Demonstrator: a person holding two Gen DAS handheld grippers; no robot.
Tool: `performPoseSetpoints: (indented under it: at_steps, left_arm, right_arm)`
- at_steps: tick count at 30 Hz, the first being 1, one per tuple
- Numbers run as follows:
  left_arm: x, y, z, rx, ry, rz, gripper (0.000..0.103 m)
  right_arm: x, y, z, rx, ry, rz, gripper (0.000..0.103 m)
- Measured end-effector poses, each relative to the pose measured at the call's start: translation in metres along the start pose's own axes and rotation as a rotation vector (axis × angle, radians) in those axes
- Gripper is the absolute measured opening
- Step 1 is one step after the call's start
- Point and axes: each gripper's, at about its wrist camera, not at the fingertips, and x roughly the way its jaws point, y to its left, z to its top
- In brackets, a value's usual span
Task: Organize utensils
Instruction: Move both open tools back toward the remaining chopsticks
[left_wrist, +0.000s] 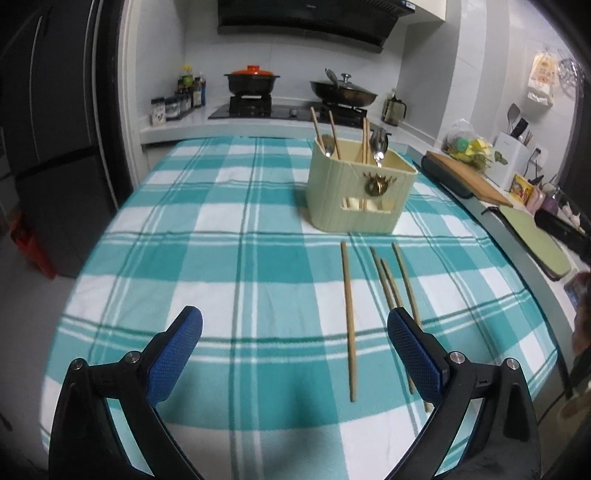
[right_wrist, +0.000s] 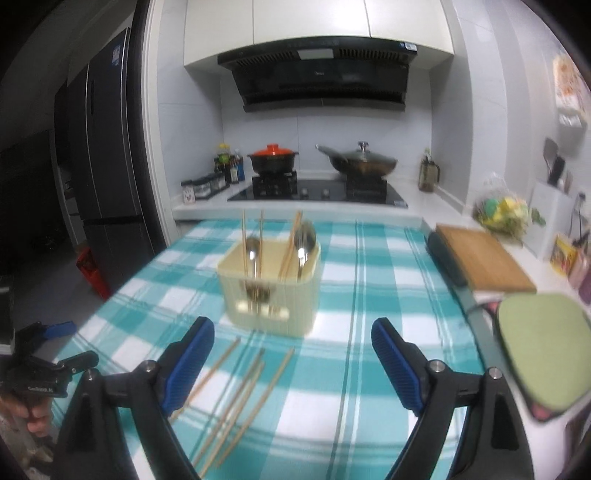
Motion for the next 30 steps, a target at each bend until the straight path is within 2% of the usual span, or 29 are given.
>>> performPoseSetpoints:
  at_steps: [5, 9, 12, 18, 25, 30]
  left_arm:
    - [0.005, -0.022, -0.029, 0.046, 0.032, 0.02, 0.101]
    - [0.011, -0.034, -0.038, 0.092, 0.059, 0.057, 0.102]
    - [0.014, -0.031, -0.041, 0.049, 0.065, 0.017, 0.102]
    - [0.018, -0.03, -0.046, 0.069, 0.049, 0.05, 0.102]
    - [0.024, -0.032, -0.048, 0.072, 0.056, 0.077, 0.102]
    - [0.027, -0.032, -0.05, 0.073, 0.064, 0.078, 0.102]
  right_arm:
    - [-0.007, -0.003, -0.081, 0.109, -0.01, -0.006, 0.09]
    - [-0.004, 0.007, -0.115, 0.097, 0.042, 0.015, 0.094]
    - [-0.003, 0.017, -0.126, 0.047, 0.053, 0.007, 0.102]
    - [0.001, 0.027, -0.134, 0.048, 0.041, -0.04, 0.103]
    - [0.013, 0.023, -0.145, 0.081, 0.106, -0.081, 0.103]
    - [0.011, 0.02, -0.149, 0.076, 0.112, -0.109, 0.103]
